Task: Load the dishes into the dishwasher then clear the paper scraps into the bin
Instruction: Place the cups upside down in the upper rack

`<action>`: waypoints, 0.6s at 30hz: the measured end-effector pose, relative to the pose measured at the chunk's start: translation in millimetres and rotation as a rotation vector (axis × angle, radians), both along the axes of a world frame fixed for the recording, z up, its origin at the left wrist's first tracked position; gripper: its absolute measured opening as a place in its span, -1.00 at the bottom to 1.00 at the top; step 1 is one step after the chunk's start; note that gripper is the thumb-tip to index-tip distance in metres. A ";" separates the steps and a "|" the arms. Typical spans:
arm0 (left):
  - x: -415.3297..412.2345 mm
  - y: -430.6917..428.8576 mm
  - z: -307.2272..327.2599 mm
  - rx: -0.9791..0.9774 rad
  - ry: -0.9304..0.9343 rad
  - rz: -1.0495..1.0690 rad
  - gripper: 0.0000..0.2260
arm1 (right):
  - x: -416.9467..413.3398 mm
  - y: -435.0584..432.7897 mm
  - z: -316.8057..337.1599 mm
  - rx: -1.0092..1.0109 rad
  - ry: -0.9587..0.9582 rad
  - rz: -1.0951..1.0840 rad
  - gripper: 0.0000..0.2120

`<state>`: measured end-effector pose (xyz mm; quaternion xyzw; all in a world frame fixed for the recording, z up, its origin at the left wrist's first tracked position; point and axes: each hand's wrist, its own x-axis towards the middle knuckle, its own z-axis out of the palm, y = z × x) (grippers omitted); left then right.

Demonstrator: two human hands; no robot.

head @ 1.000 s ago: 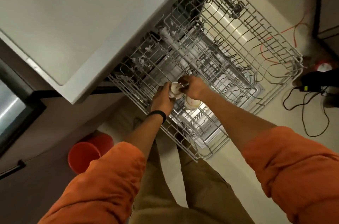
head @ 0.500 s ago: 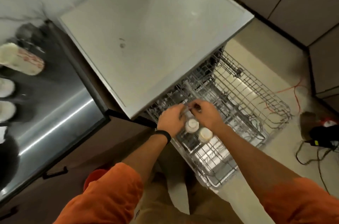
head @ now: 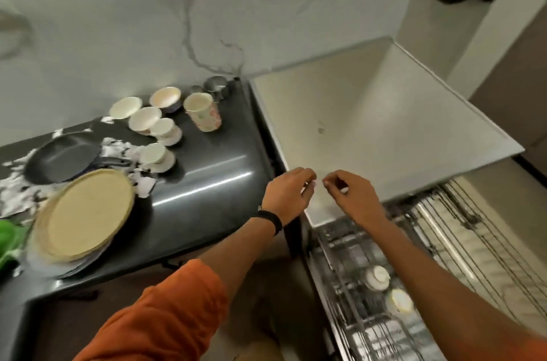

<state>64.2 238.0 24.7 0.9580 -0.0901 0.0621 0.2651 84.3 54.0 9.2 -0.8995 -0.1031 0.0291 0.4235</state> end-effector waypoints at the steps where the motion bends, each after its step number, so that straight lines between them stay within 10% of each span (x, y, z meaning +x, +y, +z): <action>1: 2.0 24.1 4.1 0.012 -0.020 0.034 -0.85 | 4.7 22.5 3.1 -0.002 -0.008 0.031 -0.94; 18: -1.0 336.2 12.2 0.173 -0.056 0.533 -0.74 | 36.0 330.6 37.8 -0.018 0.058 0.430 -0.90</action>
